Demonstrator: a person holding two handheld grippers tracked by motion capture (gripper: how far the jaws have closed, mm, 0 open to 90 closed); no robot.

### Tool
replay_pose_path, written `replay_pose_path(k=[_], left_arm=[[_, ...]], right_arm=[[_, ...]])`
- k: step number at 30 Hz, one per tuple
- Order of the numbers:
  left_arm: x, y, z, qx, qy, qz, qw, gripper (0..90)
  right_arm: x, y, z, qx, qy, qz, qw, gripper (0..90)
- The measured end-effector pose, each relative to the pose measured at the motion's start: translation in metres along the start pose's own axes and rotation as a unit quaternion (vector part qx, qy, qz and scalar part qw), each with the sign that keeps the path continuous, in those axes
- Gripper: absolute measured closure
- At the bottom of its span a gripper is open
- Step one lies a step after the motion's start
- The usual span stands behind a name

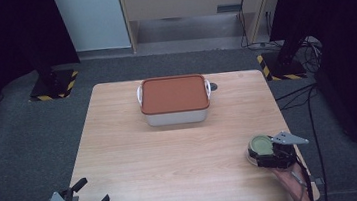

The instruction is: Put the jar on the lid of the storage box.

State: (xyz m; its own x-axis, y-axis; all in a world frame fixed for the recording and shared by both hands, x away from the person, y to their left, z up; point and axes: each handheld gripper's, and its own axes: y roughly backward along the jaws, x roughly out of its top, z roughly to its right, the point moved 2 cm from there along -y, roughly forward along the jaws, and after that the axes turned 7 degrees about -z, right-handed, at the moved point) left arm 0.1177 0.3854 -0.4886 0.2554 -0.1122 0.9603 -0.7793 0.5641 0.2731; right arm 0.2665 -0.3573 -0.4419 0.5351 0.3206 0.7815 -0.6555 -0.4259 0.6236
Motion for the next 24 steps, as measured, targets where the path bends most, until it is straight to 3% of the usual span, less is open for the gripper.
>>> replay_pose_path(k=[13,24], left_arm=[[0.0,0.0,-0.001,-0.002,0.001,0.0,1.0,1.6],[0.0,0.0,-0.001,-0.002,0.002,0.001,1.0,1.6]], right_arm=[[0.035,-0.014,-0.012,0.038,0.035,-0.013,0.9986,11.0],[0.066,-0.029,-0.023,0.072,0.066,-0.029,0.9948,11.0]])
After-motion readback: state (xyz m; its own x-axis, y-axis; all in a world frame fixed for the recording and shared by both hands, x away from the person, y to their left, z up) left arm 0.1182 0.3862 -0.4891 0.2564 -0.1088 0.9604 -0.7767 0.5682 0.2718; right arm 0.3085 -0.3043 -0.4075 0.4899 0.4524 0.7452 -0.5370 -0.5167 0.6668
